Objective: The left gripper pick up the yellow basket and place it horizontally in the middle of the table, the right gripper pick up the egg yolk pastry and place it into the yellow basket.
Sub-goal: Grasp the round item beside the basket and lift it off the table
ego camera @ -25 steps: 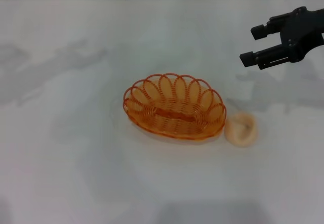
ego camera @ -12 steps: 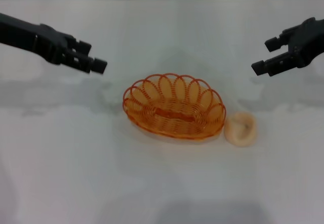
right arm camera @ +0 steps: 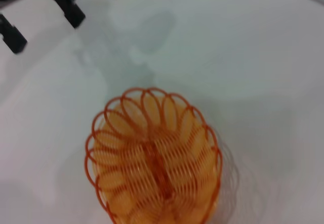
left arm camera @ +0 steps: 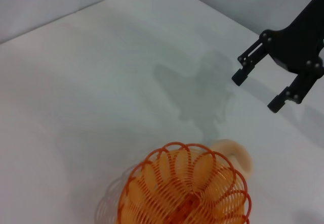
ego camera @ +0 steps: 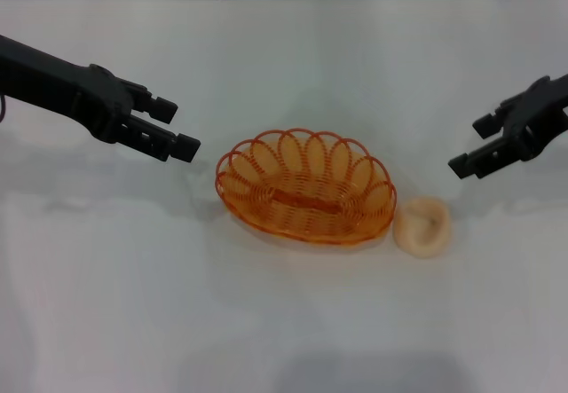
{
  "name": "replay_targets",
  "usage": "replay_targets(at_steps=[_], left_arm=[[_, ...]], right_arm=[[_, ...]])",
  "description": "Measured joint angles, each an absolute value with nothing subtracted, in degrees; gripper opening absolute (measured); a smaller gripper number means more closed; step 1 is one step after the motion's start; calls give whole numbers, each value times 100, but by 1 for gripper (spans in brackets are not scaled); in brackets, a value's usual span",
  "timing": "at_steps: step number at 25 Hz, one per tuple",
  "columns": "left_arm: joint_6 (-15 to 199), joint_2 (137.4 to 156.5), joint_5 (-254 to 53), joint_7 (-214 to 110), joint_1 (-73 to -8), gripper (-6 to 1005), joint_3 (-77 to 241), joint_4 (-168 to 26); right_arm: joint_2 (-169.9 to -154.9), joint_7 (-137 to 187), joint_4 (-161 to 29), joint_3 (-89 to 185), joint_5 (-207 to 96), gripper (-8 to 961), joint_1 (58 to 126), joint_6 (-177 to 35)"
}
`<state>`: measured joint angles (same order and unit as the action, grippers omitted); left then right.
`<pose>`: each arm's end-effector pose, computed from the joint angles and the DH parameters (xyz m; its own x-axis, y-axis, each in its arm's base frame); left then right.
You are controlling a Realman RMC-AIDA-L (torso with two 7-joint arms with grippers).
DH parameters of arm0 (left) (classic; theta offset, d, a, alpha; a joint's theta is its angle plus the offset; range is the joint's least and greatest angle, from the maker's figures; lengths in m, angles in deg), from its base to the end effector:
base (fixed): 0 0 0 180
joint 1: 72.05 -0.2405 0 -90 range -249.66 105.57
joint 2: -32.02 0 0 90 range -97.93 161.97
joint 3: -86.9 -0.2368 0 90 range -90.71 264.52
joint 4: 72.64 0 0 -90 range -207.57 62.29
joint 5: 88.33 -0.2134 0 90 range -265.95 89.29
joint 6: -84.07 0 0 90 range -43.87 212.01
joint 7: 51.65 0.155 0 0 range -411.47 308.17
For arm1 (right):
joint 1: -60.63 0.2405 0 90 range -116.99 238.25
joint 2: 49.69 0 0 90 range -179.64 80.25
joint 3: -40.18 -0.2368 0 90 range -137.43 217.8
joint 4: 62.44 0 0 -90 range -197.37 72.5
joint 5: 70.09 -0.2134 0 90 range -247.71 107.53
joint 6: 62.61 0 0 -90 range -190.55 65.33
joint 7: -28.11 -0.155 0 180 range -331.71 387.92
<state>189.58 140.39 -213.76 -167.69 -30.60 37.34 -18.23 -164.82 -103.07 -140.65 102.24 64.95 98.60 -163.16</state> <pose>-0.1842 0.3588 0.0793 0.8407 0.5328 0.0970 0.5362 -0.8440 -0.0116 0.1469 0.3569 0.0604 0.8587 -0.5094 0.0571 -0.4807 -0.8390 -0.2551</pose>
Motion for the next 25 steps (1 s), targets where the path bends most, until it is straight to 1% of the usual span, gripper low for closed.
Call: replay_targets(at_steps=[13,16,22,25], left_arm=[[18851,14192,-21389,-16704,-3132,887,3771,-1824],[18837,14202,-21389,-16702,-3142,887,3778,-1841],[18804,14204,-21383,-16699,-3181,887,3778,-1853],[18788,14204,-21348,-16695,-3212,888,3778,-1851]], right_arm=[[-16516,-10803,-13955,11269,6920,737,9942,-16085],[-16526,-10803,-13836,11484,6885,726,9978,-15953],[-16560,-10803,-13551,11628,6845,640,10077,-15778],[-16563,-10803,-13421,11773,6836,642,10141,-15620]])
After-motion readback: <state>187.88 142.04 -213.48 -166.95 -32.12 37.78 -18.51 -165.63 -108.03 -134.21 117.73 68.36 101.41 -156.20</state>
